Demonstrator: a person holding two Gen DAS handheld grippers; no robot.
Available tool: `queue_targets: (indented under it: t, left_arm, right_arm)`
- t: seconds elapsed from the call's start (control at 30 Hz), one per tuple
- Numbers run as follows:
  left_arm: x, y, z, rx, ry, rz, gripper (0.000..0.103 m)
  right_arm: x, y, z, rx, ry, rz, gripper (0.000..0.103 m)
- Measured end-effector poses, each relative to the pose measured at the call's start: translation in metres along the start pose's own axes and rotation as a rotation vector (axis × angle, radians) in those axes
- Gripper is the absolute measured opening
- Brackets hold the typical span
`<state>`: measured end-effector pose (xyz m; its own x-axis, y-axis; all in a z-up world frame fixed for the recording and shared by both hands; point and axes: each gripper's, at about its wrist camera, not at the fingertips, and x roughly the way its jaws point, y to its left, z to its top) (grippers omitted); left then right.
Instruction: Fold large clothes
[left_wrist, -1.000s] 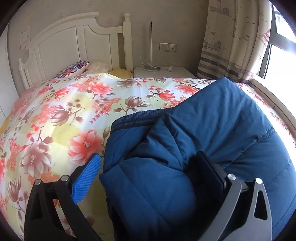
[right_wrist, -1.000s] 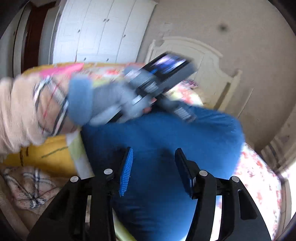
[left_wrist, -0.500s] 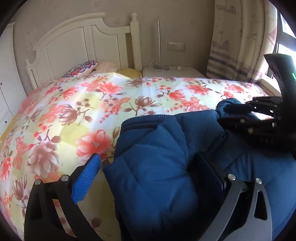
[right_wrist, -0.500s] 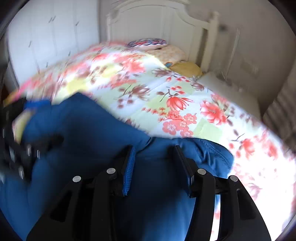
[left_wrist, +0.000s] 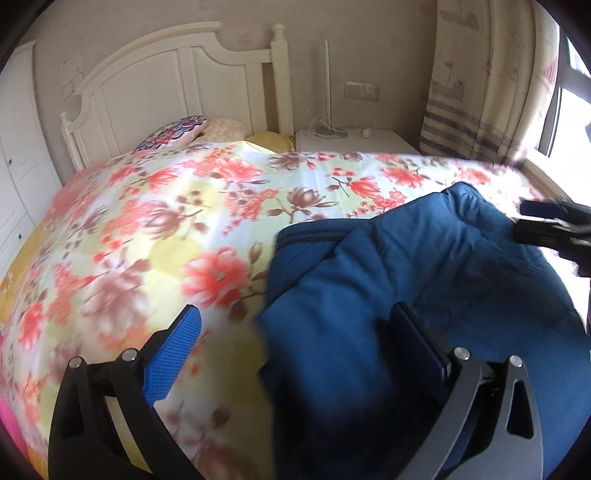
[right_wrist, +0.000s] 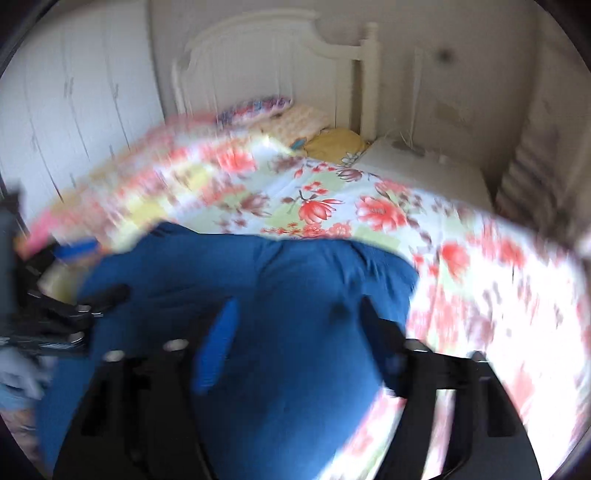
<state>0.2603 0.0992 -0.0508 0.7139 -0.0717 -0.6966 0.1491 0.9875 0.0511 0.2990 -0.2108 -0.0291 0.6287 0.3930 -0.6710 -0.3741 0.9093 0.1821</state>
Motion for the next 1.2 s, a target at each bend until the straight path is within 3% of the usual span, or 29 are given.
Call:
queue_targets:
  t: [0.13, 0.17, 0.33, 0.47, 0.53, 0.6, 0.63, 0.73, 0.97, 1.2]
  left_arm:
    - [-0.034, 0.028, -0.027, -0.090, 0.047, -0.170, 0.101]
    - [-0.036, 0.034, -0.040, -0.114, 0.090, -0.232, 0.101]
    - [-0.033, 0.052, -0.087, -0.241, 0.192, -0.407, 0.101]
    - [-0.015, 0.065, -0.104, -0.360, 0.243, -0.551, 0.101]
    - [-0.010, 0.064, -0.106, -0.380, 0.234, -0.591, 0.099]
    - [-0.004, 0.060, -0.106, -0.420, 0.255, -0.710, 0.065]
    - [-0.004, 0.059, -0.105, -0.423, 0.247, -0.705, 0.064]
    - [-0.005, 0.047, -0.097, -0.403, 0.209, -0.672, 0.057]
    - [0.027, -0.005, -0.045, -0.365, 0.136, -0.611, 0.050]
    - [0.085, -0.035, 0.009, -0.408, 0.111, -0.577, 0.052]
  right_arm:
    - [-0.044, -0.019, -0.052, 0.089, 0.029, 0.169, 0.090]
    - [-0.048, -0.018, -0.063, 0.101, 0.045, 0.196, 0.090]
    - [-0.044, 0.004, -0.122, 0.134, 0.140, 0.418, 0.091]
    - [-0.033, 0.007, -0.129, 0.197, 0.130, 0.490, 0.099]
    - [-0.033, 0.010, -0.129, 0.197, 0.112, 0.487, 0.098]
    - [-0.040, 0.014, -0.129, 0.164, 0.074, 0.460, 0.087]
    - [-0.042, 0.012, -0.129, 0.150, 0.058, 0.447, 0.079]
    - [-0.048, 0.012, -0.129, 0.119, -0.005, 0.396, 0.071]
    - [-0.055, -0.025, -0.085, 0.081, -0.078, 0.186, 0.061]
    - [-0.030, -0.061, -0.059, 0.174, -0.081, 0.102, 0.061]
